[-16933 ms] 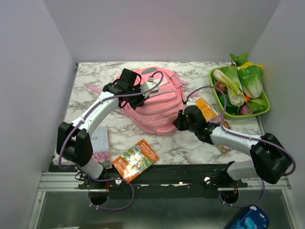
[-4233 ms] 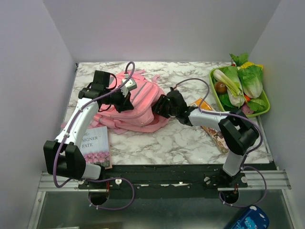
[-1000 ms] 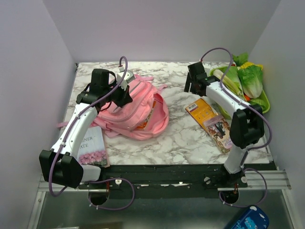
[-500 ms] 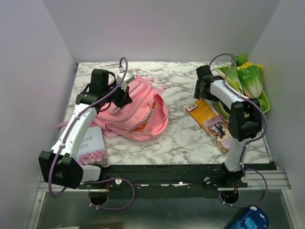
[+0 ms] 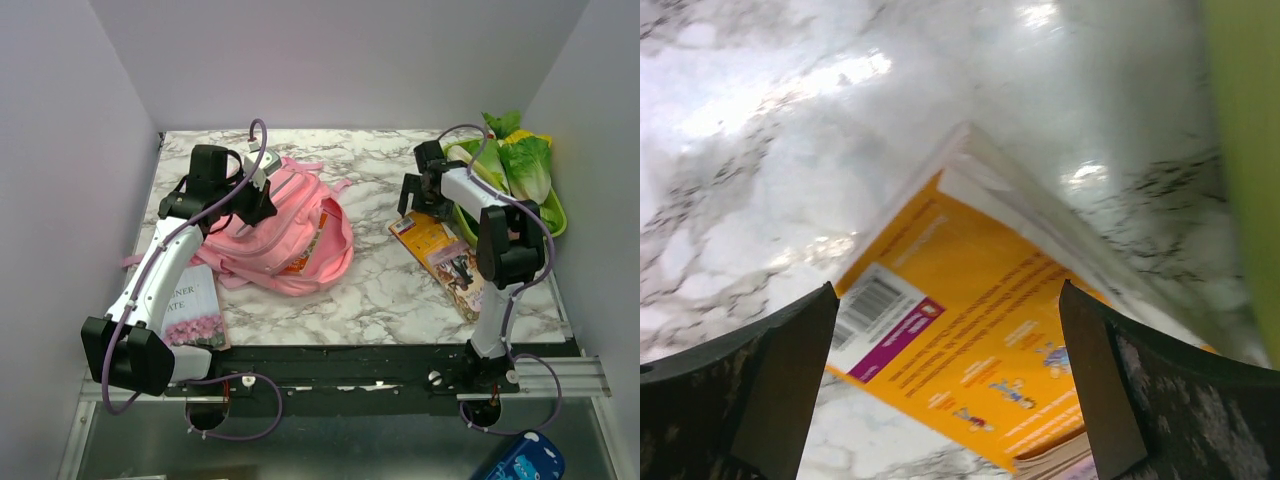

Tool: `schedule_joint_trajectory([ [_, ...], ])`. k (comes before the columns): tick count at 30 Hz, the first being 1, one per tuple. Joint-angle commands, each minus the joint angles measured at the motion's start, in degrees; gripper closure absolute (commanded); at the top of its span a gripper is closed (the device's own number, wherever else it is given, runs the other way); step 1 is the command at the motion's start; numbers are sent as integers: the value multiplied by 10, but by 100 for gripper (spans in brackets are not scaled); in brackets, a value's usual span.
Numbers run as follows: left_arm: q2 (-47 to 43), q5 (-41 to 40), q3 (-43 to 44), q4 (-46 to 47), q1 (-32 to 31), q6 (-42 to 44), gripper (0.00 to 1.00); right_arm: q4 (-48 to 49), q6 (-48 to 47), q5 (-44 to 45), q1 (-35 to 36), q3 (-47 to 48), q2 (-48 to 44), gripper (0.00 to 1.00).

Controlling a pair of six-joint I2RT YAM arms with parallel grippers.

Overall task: Pack the student bag
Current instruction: Pick up the book from the center of the board.

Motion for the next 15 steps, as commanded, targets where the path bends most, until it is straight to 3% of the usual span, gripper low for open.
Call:
schedule_joint_trajectory([
  [1,-36,23,44,46,6,-6,100,-2,26,-115,-1,-16,5,0],
  [10,-61,12,47,31,9,-7,100,60,78,-292,-1,-87,1,0],
  [15,-63,10,44,32,9,-7,100,125,156,-371,2,-127,-14,0],
])
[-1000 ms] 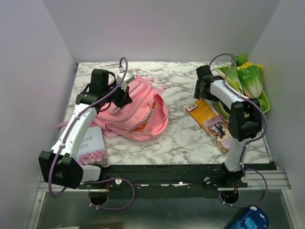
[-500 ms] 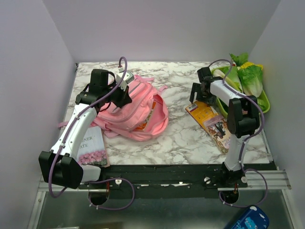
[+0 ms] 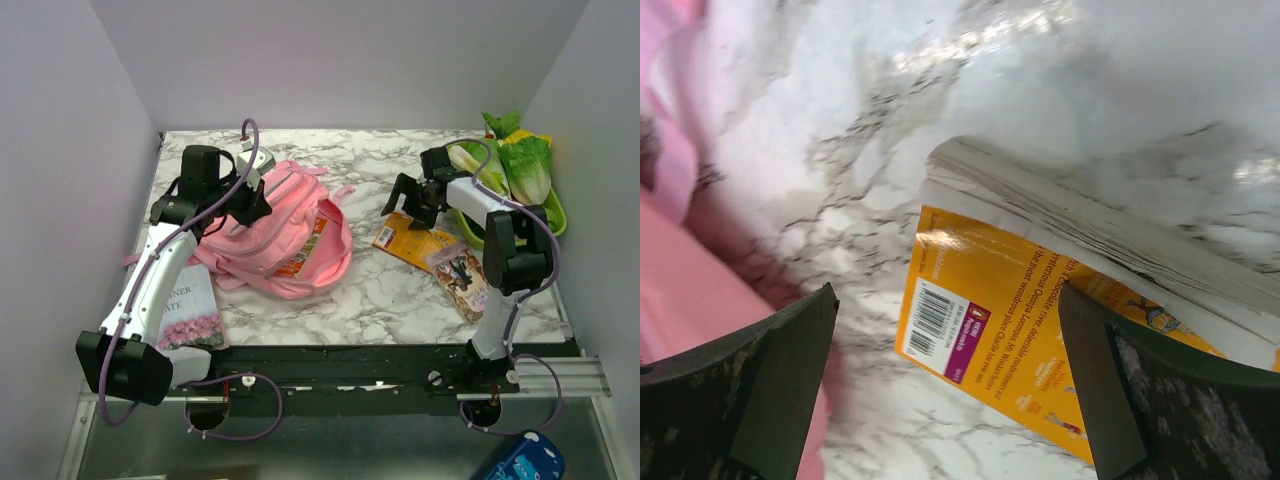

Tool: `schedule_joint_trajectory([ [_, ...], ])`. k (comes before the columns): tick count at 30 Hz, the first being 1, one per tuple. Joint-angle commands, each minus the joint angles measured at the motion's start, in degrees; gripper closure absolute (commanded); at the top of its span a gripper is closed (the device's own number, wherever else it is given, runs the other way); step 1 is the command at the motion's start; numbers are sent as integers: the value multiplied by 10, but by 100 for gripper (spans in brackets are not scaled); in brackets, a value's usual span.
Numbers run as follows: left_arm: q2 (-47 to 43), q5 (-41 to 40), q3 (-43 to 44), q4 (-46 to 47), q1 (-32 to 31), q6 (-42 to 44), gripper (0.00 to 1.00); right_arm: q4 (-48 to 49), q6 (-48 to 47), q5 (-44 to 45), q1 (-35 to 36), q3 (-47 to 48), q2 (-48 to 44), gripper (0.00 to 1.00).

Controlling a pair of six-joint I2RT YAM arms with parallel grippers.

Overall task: Pack the student bag
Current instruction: Pick up the book from the center of the board.

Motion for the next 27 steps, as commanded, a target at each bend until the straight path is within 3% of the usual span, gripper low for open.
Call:
schedule_joint_trajectory([
  [1,-36,13,38,51,3,-6,100,54,90,-142,14,-61,19,0],
  [7,-42,3,33,50,3,-1,100,61,133,-129,60,-32,26,0],
  [12,-55,-3,28,39,5,12,100,-45,34,65,39,41,-32,0],
  [17,-60,-5,32,34,7,16,100,-110,-20,116,25,67,-62,0],
  [19,-60,-1,33,32,8,14,100,-118,-27,116,25,50,-84,0],
  [27,-54,10,31,36,9,4,100,-64,-41,84,31,-184,-229,0],
])
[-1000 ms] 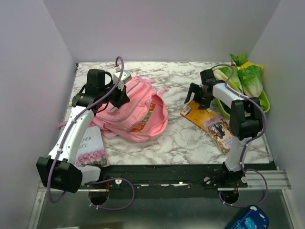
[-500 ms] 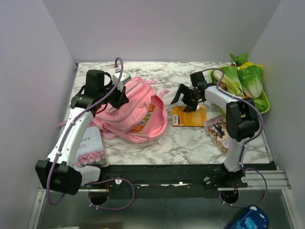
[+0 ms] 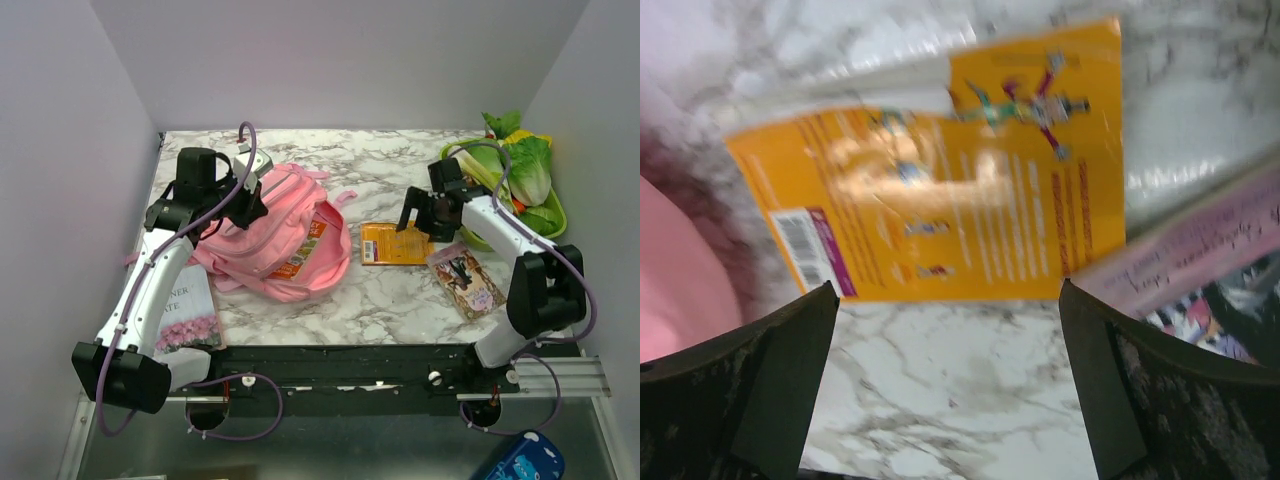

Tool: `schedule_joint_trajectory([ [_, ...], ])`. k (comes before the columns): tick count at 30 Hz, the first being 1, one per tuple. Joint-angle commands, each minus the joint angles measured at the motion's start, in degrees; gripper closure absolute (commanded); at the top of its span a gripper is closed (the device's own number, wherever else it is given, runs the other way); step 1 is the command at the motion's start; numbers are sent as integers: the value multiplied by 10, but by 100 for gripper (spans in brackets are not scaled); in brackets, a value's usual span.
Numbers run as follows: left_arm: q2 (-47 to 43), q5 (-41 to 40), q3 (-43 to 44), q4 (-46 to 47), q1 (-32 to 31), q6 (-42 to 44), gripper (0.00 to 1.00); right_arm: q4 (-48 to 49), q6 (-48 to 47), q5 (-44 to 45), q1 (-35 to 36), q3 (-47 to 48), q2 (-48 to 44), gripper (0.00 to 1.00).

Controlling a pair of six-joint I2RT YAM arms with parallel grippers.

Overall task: Pack the student bag
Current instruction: Pick up the book from the center of the board.

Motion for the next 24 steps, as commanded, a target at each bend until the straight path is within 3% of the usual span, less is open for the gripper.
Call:
schedule_joint_trajectory([
  [1,-29,25,30,54,4,-9,100,2,-16,-25,6,-115,-67,0],
  [5,-25,24,26,61,4,-11,100,53,2,-78,26,-190,-113,0],
  [6,-25,25,23,66,4,-19,100,75,21,-108,60,-206,-118,8],
  [8,-24,26,23,66,5,-20,100,80,30,-110,84,-197,-101,14],
  [12,-29,19,21,65,6,-20,100,90,37,-126,96,-164,-34,40],
  [15,-36,16,18,63,9,-15,100,104,47,-125,100,-134,10,51],
  [24,-45,18,12,63,20,-13,100,132,95,-118,107,1,139,59],
])
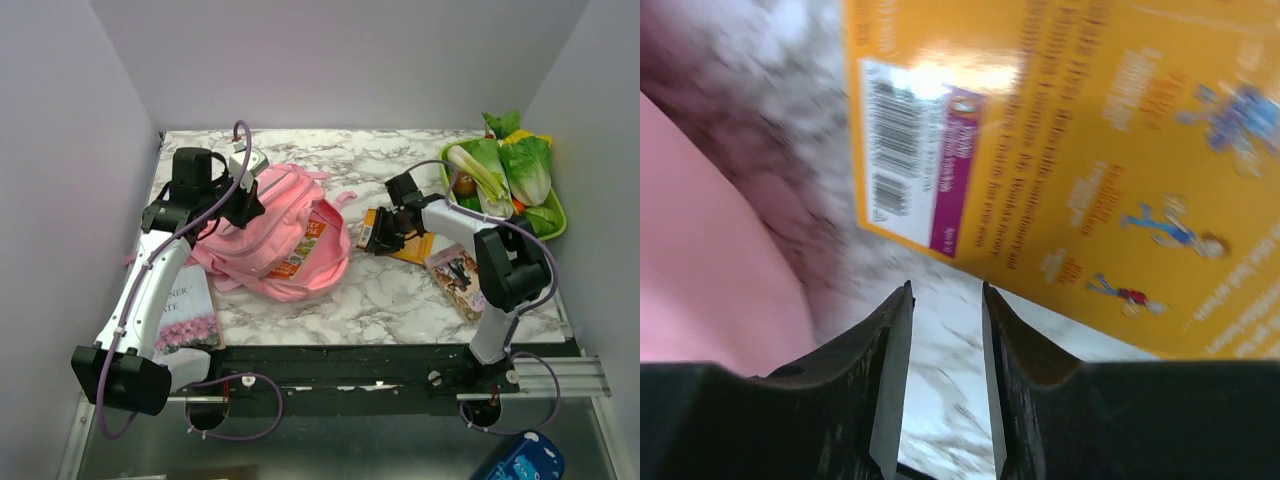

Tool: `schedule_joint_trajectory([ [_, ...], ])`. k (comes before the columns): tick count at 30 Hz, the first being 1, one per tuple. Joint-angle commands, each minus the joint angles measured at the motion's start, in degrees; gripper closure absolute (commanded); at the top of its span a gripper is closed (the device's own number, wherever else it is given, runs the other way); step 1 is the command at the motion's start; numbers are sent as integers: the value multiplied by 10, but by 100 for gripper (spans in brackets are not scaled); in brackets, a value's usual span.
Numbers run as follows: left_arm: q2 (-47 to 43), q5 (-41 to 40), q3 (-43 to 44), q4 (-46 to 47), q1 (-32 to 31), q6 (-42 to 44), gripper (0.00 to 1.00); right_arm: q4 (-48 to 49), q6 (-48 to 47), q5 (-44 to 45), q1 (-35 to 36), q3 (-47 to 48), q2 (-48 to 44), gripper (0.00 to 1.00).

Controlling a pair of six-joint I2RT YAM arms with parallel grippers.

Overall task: Pack the student bag
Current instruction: Pick up the book from the center of the board.

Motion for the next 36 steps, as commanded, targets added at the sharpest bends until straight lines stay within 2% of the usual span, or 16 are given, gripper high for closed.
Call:
schedule_joint_trajectory([
  [1,-41,18,13,63,11,-7,100,32,35,8,5,101,61,59],
  [3,-46,15,10,63,14,-3,100,32,43,18,6,136,93,57],
  [5,-50,12,7,63,16,-2,100,12,40,26,5,198,106,47],
  [6,-51,11,6,61,19,0,100,4,36,32,5,219,108,36],
  [8,-54,11,3,59,22,4,100,-8,10,69,-3,252,94,21],
  [9,-53,12,4,56,24,3,100,-10,2,76,-11,255,88,0],
  [15,-58,27,1,61,33,-1,100,-27,-93,126,-89,236,43,0],
  [22,-47,46,1,64,33,-12,100,-83,-157,160,-122,250,87,0],
  [31,-52,41,3,57,33,-8,100,-76,-197,97,-146,230,120,2],
  [36,-50,42,5,54,34,-8,100,-88,-195,50,-150,217,134,9],
])
